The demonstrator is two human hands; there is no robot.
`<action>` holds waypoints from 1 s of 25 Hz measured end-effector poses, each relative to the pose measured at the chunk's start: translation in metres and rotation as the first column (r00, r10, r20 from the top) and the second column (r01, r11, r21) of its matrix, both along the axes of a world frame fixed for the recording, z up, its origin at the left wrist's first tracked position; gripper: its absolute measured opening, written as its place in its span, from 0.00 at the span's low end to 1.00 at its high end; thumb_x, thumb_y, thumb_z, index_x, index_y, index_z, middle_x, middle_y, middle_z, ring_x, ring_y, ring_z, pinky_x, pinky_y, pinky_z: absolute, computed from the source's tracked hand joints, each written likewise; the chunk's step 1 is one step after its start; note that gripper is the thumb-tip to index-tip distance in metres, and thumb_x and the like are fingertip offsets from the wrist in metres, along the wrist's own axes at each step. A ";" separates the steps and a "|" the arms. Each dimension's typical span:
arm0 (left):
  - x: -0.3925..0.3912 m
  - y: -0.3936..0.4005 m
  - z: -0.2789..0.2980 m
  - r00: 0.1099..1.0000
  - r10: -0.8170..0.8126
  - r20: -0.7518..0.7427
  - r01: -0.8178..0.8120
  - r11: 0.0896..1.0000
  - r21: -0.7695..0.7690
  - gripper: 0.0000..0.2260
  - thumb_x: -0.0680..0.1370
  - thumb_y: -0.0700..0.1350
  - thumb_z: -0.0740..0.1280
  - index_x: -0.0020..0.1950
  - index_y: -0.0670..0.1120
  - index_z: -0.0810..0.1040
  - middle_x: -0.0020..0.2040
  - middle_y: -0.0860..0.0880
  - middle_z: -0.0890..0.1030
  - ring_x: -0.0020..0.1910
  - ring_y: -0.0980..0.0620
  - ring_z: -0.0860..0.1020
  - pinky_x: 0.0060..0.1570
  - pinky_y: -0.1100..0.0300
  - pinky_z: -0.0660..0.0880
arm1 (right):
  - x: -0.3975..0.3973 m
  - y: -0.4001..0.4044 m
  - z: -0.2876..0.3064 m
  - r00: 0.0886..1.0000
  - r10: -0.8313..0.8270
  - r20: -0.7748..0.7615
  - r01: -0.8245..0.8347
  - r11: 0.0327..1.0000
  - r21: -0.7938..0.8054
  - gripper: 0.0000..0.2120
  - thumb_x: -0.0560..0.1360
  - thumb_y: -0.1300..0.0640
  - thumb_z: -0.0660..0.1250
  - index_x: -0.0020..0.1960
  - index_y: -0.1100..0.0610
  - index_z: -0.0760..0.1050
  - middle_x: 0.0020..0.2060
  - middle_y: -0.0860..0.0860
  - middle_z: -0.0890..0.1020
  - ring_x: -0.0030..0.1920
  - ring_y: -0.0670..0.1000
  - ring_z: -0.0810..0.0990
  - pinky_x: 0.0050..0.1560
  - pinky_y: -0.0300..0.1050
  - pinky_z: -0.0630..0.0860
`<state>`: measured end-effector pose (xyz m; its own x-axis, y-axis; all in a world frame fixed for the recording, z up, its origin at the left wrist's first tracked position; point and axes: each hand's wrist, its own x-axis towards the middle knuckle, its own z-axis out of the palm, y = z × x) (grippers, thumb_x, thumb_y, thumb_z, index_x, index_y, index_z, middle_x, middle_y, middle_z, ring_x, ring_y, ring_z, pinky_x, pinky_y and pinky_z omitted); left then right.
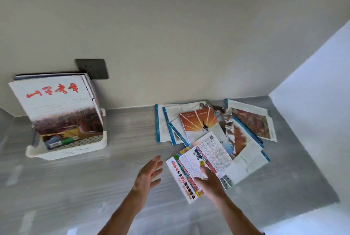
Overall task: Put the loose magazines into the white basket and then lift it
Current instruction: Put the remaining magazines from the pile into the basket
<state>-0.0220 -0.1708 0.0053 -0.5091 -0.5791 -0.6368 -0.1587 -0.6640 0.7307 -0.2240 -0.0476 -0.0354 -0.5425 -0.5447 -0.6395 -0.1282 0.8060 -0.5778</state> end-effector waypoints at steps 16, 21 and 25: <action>-0.109 0.101 -0.078 0.263 -0.475 0.840 0.945 0.300 -0.126 0.33 0.75 0.57 0.63 0.77 0.60 0.52 0.80 0.51 0.43 0.78 0.46 0.50 0.72 0.41 0.62 | -0.142 0.046 -0.027 0.910 -0.403 0.099 0.406 0.914 -0.004 0.26 0.69 0.59 0.70 0.66 0.58 0.70 0.49 0.51 0.82 0.43 0.48 0.81 0.35 0.38 0.78; -0.104 0.103 -0.087 0.211 -0.469 0.858 0.961 0.260 -0.095 0.35 0.75 0.56 0.62 0.76 0.63 0.45 0.79 0.52 0.37 0.79 0.47 0.47 0.70 0.42 0.64 | -0.166 0.057 -0.029 0.858 -0.506 -0.086 0.501 0.862 -0.079 0.21 0.69 0.60 0.70 0.61 0.59 0.74 0.58 0.57 0.81 0.56 0.59 0.79 0.60 0.56 0.76; -0.107 0.105 -0.088 0.234 -0.468 0.852 0.956 0.271 -0.114 0.38 0.73 0.57 0.64 0.76 0.65 0.43 0.79 0.54 0.36 0.79 0.48 0.46 0.68 0.44 0.67 | -0.174 0.058 -0.031 0.701 -0.691 0.176 0.711 0.695 -0.103 0.13 0.69 0.62 0.72 0.52 0.56 0.75 0.41 0.50 0.81 0.38 0.49 0.78 0.36 0.44 0.77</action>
<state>-0.1288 -0.0661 -0.0827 -0.5597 -0.4540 -0.6933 -0.8015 0.5090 0.3138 -0.3980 0.0105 -0.0661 -0.7353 -0.1301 -0.6652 0.5129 0.5347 -0.6716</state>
